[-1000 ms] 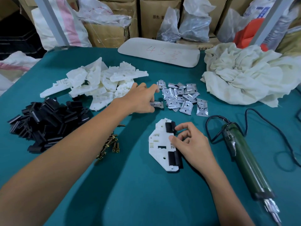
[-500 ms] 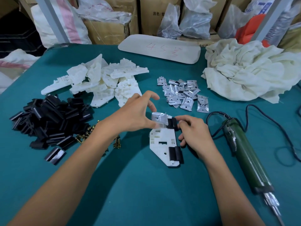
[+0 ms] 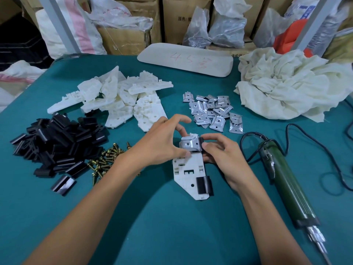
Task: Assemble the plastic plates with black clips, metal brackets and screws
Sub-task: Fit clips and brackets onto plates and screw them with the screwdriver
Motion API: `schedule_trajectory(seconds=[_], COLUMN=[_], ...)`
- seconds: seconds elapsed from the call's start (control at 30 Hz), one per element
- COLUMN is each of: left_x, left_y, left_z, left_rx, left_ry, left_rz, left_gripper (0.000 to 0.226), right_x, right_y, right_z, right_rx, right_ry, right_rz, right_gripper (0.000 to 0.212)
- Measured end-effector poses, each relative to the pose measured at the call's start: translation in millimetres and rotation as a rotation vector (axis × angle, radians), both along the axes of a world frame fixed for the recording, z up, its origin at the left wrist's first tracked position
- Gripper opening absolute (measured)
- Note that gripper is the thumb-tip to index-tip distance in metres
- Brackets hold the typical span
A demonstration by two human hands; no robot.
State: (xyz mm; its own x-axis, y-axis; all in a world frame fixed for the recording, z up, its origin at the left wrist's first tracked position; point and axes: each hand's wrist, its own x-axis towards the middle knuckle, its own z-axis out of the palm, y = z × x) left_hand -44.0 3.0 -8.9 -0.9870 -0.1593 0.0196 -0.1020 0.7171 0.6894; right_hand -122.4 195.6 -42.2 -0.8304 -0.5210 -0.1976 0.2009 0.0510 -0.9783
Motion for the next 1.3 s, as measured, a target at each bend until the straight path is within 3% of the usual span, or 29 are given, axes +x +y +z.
schedule_trajectory(seconds=[0.4,0.5,0.6,0.67,0.73,1.0,1.3], left_x=[7,12,21,27,29,30,29], left_y=[3,9,18,23,24,24,25], left_z=[-4,-10,-23,-30,-34,-39,-39], left_rx=[0.031,0.079,0.344,0.607,0.697,0.769,0.779], left_ry=[0.028,0.087,0.162,0.126,0.06,0.021,0.054], left_rz=[-0.006,0.033,0.155,0.186,0.127,0.107,0.145], left_gripper=[0.076,0.074,0.071,0.064,0.047,0.046,0.039], right_x=[0,0,1,3,4,5,5], right_y=[0,0,-2,-3,-4,-3,-4], right_z=[2,3,4,5,7,8,7], right_rx=[-0.019,-0.048,-0.101,-0.146,-0.182,-0.172,-0.22], right_ry=[-0.016,-0.045,-0.077,-0.095,-0.118,-0.135,-0.142], right_rz=[0.038,0.012,-0.003,-0.009,-0.014,0.011,0.06], right_gripper=[0.015,0.024,0.028,0.026,0.024,0.021,0.034])
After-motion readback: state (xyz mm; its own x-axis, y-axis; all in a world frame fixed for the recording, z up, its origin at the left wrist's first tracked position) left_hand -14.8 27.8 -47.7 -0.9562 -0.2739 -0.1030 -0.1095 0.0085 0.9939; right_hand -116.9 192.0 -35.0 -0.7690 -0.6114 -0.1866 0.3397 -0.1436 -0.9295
